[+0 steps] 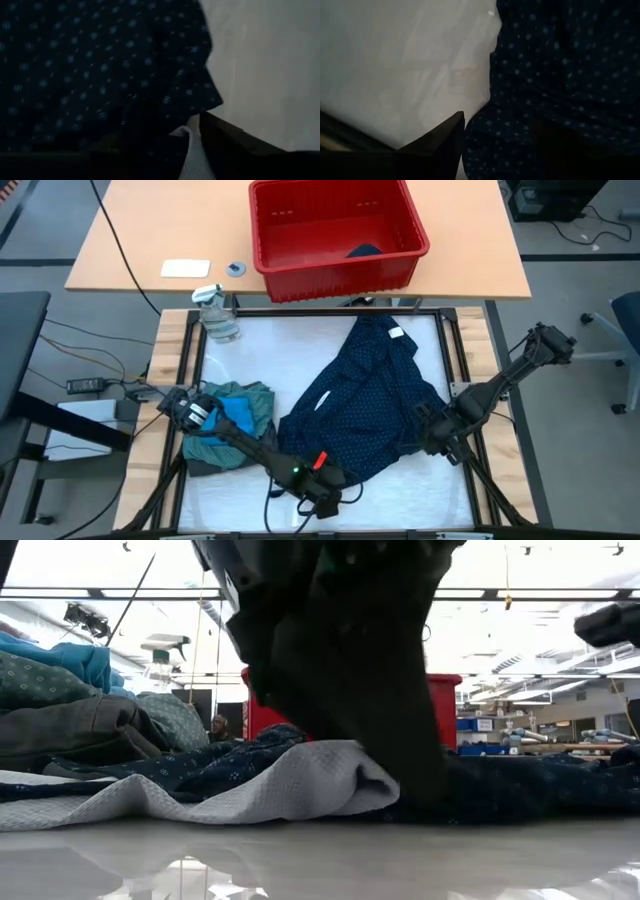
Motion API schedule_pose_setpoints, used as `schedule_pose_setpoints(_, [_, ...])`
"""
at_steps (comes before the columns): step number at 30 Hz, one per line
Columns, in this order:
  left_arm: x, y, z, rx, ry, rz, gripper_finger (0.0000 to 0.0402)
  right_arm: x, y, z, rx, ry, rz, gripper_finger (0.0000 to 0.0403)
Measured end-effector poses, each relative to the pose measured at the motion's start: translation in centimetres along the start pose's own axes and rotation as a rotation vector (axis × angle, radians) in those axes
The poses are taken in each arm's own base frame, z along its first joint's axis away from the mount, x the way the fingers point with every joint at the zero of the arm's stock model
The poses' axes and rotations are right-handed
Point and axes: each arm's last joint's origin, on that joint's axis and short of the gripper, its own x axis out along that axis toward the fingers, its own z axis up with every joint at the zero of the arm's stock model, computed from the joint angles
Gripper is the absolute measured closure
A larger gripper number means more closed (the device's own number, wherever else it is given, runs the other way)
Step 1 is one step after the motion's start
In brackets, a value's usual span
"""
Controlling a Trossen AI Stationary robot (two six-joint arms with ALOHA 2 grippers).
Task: Fold laundry
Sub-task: Fold the blue shirt
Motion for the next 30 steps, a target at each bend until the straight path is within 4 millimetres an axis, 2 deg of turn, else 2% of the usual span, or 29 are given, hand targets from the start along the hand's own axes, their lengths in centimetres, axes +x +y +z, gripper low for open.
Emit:
schedule_pose_setpoints(5, [0.0,-0.6,-0.3,-0.034,0.02,-0.07,0.0299,2.6,0.0,-1.5,0.127,0.061,0.013,0.0191])
schedule_pose_setpoints(9, [-0.3,-1.7,-0.4,-0.059,0.03,-0.189,0.0381,2.9,0.0,-0.9,0.238,0.074,-0.018,0.0205])
schedule_pose_setpoints(10, [-0.4,-2.0,-0.5,-0.073,0.033,-0.217,0.039,3.0,0.0,-0.8,0.276,0.084,-0.01,0.0208])
schedule_pose_setpoints(16, [-1.9,-3.2,0.9,-0.146,0.013,-0.291,0.0399,5.3,0.0,-0.9,0.435,0.227,0.039,0.0224])
schedule_pose_setpoints(22, [-3.2,-3.8,2.2,-0.16,-0.01,-0.317,0.04,8.0,-0.3,-1.5,0.508,0.344,-0.045,0.024])
schedule_pose_setpoints(24, [-3.5,-4.0,2.2,-0.164,0.01,-0.316,0.04,8.4,-0.4,-1.5,0.483,0.369,-0.045,0.0273])
schedule_pose_setpoints(27, [-4.2,-4.5,2.1,-0.189,0.044,-0.324,0.04,8.0,-0.4,-1.1,0.412,0.391,0.022,0.0365])
schedule_pose_setpoints(28, [-4.5,-4.8,2.0,-0.195,0.058,-0.338,0.0401,7.5,-0.3,-1.0,0.381,0.403,0.041,0.0382])
schedule_pose_setpoints(30, [-5.2,-5.2,2.4,-0.194,0.078,-0.39,0.0401,5.5,-0.1,-0.4,0.353,0.415,0.08,0.0389])
